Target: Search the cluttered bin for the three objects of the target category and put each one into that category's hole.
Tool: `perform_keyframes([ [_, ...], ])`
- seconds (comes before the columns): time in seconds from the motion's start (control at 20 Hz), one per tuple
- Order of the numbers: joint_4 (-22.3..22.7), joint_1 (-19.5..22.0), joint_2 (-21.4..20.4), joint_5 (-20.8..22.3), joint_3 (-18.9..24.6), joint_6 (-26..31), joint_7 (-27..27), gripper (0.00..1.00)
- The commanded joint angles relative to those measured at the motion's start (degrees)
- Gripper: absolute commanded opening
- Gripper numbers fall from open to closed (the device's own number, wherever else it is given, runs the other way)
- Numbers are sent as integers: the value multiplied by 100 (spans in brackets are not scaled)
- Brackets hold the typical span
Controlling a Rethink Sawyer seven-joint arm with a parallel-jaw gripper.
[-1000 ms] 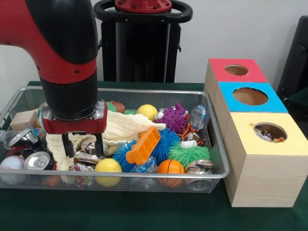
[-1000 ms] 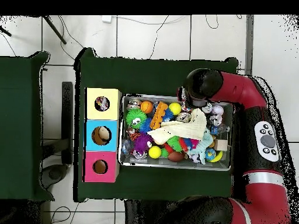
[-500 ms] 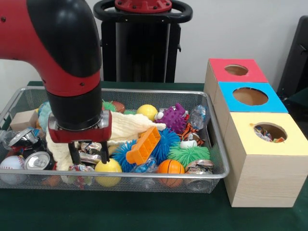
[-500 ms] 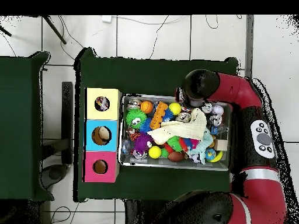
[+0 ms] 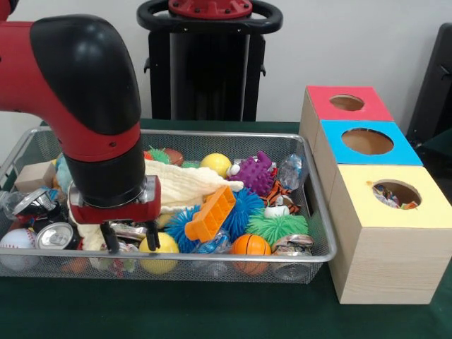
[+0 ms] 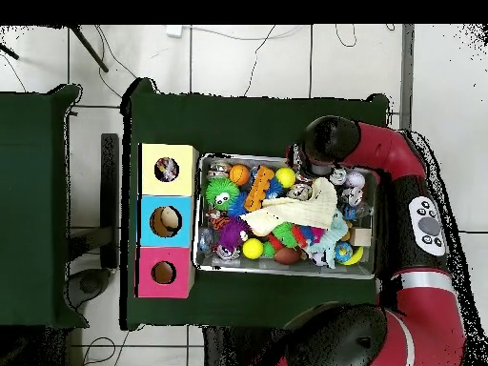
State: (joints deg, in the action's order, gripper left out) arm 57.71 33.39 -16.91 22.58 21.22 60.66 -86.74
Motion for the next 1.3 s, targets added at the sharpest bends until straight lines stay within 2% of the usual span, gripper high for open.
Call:
perform_keyframes([
  [0.05, -88, 250, 246, 233, 524, -34, 1773, 100],
  [0.55, -53, 285, 10, 183, 595, 351, 1757, 100],
  [0.95, 565, 529, -480, 178, 583, 277, 1771, 100],
  [1.3, 675, 521, -453, 302, 554, 54, 1617, 100],
])
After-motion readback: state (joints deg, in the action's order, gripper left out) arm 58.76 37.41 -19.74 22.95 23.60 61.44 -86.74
